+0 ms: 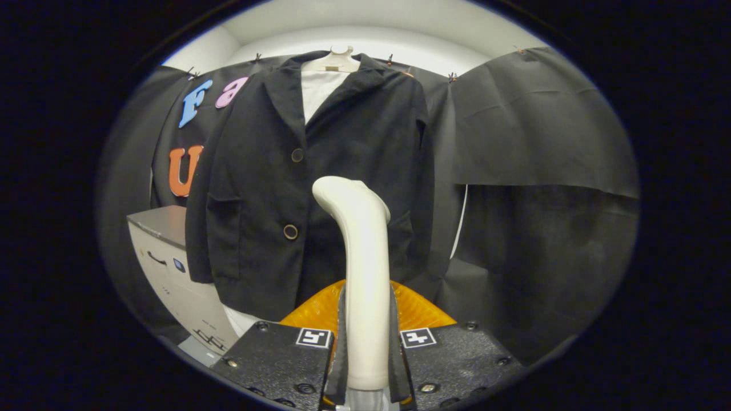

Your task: Iron the clothes twice with a garment steamer, once on the left side and once on the right side.

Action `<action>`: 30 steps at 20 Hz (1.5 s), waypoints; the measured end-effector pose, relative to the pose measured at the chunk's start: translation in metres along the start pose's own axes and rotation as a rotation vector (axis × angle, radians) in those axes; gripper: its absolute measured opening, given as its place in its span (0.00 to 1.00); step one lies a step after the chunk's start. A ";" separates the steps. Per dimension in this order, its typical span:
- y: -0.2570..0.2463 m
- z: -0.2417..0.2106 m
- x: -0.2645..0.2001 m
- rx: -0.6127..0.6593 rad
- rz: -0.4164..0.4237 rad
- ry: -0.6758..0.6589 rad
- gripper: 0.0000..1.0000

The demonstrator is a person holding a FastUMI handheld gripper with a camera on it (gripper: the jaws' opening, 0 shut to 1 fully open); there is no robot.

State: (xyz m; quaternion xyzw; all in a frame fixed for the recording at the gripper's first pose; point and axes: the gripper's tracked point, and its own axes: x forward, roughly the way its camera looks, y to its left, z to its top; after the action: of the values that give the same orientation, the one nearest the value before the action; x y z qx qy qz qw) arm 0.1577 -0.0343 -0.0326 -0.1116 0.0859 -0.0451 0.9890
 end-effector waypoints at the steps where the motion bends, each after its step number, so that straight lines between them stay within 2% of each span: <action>1: 0.000 -0.004 -0.002 -0.004 0.000 0.008 0.31; 16: 0.004 -0.104 -0.016 -0.046 -0.011 0.208 0.31; 30: 0.019 -0.164 -0.024 -0.077 -0.029 0.342 0.31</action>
State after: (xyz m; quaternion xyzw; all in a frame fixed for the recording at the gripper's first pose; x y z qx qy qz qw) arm 0.1057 -0.0484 -0.1902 -0.1414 0.2528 -0.0742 0.9543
